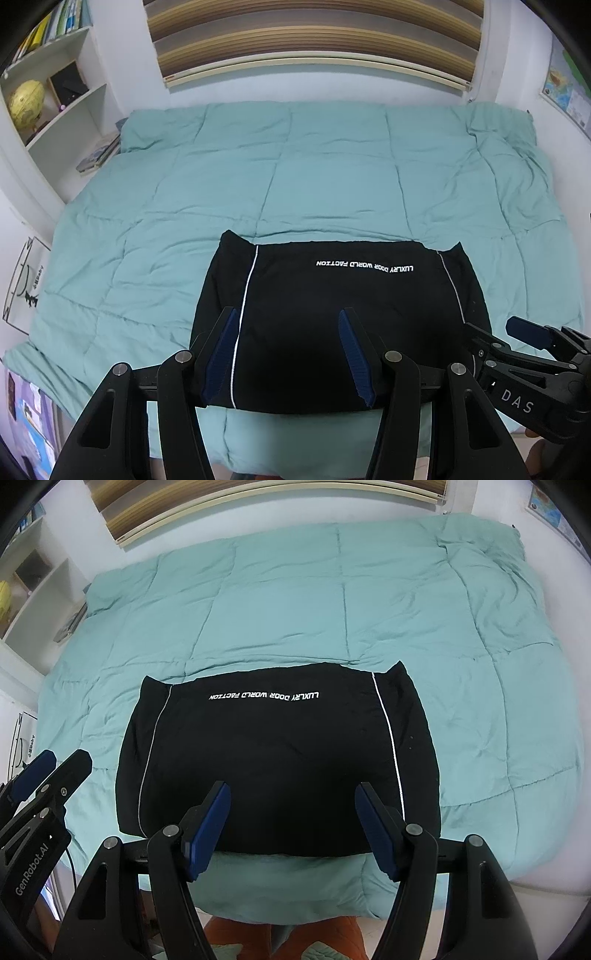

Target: Fold large clothes

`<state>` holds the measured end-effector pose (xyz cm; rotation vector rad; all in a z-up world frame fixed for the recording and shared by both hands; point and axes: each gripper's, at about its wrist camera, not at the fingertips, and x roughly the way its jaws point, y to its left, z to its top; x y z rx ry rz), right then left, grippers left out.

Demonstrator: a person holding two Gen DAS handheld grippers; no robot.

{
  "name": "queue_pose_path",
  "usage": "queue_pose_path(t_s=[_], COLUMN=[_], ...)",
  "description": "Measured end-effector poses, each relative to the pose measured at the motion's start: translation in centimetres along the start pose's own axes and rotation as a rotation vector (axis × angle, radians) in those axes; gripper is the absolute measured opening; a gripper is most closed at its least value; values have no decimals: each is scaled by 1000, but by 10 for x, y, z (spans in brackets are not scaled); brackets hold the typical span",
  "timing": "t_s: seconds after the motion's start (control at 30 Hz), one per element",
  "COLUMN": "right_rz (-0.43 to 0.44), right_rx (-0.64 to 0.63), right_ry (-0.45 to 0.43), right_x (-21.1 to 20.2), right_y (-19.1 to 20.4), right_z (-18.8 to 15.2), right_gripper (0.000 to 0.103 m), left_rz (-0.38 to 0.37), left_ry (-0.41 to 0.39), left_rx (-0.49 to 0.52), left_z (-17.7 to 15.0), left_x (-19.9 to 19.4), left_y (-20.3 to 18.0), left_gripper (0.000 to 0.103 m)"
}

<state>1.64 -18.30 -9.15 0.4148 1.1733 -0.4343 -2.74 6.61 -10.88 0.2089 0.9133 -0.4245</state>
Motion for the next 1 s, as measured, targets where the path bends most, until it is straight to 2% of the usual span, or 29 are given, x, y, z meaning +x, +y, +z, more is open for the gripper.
queue_pose_path(t_s=[0.67,0.9,1.0], right_rz=[1,-5,-10], right_rx=[-7,-9,-6], right_ry=[13,17,16], right_x=[4,6,6], right_y=[4,5,5], right_z=[-3,-5,-6], right_gripper=[72,72,72], left_rz=[22,115,79], left_ry=[-6,-60,-46], left_rx=[-9,-37,-52], left_z=[-4,-4,-3], left_x=[-3,-8,-7], left_y=[1,10,15], left_gripper=[58,58,58])
